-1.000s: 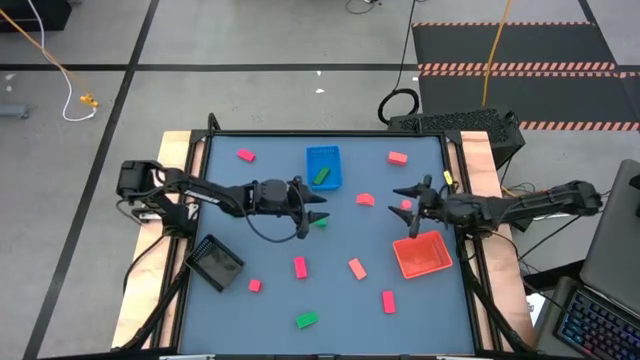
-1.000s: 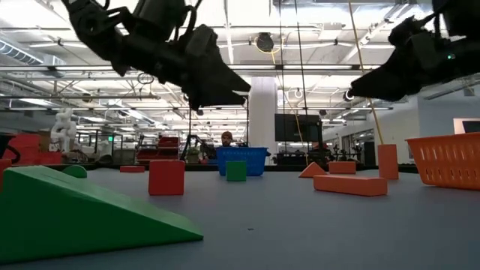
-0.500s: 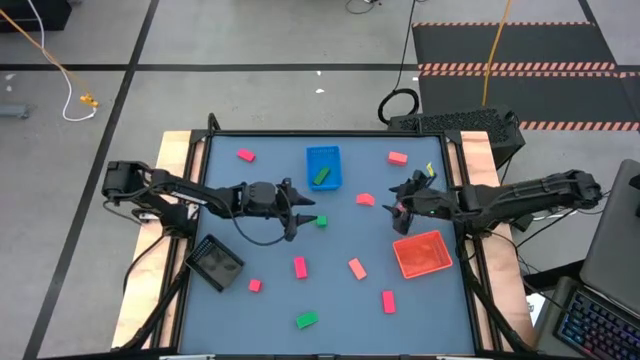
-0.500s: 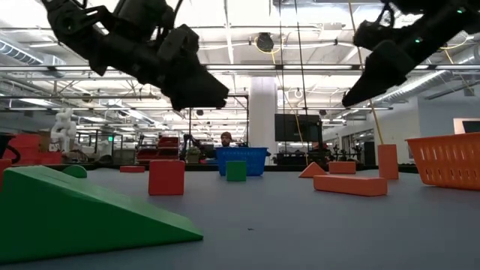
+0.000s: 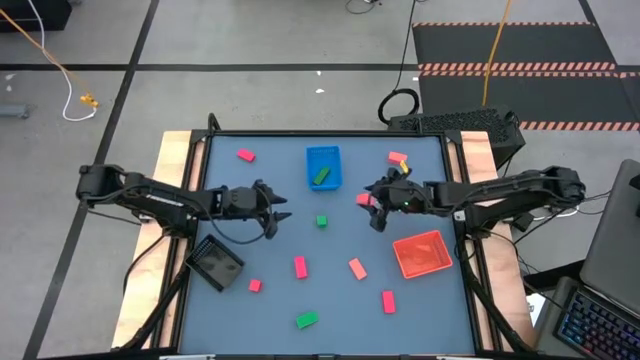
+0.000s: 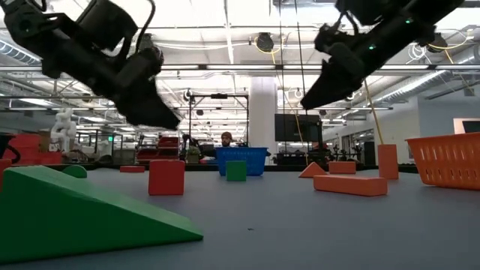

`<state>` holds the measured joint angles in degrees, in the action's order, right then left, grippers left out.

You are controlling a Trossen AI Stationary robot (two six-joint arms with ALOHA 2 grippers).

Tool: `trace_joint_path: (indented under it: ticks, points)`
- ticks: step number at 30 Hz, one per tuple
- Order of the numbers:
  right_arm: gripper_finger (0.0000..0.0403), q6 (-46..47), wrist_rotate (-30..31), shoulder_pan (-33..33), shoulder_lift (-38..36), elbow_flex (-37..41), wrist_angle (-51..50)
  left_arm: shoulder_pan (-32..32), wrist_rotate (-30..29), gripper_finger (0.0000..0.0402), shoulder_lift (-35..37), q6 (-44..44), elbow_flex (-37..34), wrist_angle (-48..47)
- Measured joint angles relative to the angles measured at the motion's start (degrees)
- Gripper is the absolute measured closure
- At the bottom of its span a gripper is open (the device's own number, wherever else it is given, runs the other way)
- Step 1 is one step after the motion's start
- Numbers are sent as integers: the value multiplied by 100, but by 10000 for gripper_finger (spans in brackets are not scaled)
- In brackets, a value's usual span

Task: Sort & place blocks by color
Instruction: Put the green block into the blue bin

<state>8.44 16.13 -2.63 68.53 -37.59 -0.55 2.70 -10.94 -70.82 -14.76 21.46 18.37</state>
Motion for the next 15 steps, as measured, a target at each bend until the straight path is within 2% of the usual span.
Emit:
trace_joint_path:
  ticks: [3, 6, 10, 15]
  points:
    - [151, -94, -175, -129, 335, -171, 252, 24, -635, 172, 76, -194, 10, -485]
    - [151, -319, -292, -266, 659, -327, 629, 109, -979, 172, 140, -452, 26, -808]
    - [151, -675, -296, -440, 978, -416, 1376, 221, -1070, 172, 180, -959, 160, -1374]
    - [151, -962, -415, -651, 1080, -425, 1969, 332, -1134, 172, 194, -1600, 538, -3025]
